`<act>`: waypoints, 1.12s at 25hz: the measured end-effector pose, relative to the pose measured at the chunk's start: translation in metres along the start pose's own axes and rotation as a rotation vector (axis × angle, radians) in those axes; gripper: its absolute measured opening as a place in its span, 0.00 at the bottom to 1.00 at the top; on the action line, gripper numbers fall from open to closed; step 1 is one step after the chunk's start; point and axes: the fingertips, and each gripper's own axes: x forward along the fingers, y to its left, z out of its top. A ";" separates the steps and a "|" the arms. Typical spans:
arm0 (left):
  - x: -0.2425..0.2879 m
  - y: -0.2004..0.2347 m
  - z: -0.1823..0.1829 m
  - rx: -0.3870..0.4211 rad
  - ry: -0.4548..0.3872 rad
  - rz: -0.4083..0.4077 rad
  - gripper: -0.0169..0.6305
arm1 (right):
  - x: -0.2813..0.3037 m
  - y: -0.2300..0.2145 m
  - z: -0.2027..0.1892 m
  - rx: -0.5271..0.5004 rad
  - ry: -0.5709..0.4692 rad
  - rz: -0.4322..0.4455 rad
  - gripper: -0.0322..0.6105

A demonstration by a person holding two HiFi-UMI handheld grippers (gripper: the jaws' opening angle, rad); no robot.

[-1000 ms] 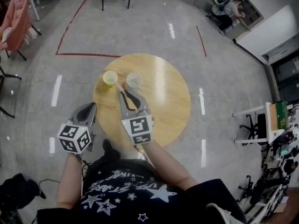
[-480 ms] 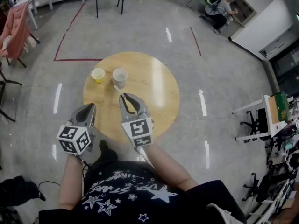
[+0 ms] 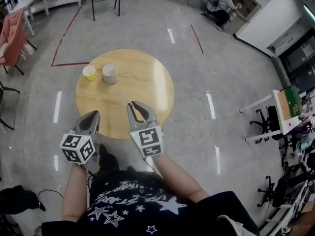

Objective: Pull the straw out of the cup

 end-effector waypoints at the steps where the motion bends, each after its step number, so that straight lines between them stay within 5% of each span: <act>1: -0.002 -0.013 -0.004 0.002 0.000 -0.002 0.04 | -0.012 -0.005 -0.003 0.003 0.000 -0.003 0.11; 13: -0.040 -0.095 -0.040 0.019 -0.008 0.012 0.04 | -0.109 -0.006 -0.034 0.014 -0.002 0.017 0.11; 28: -0.064 -0.108 -0.059 0.025 0.006 -0.010 0.04 | -0.125 0.010 -0.051 0.053 0.021 0.007 0.11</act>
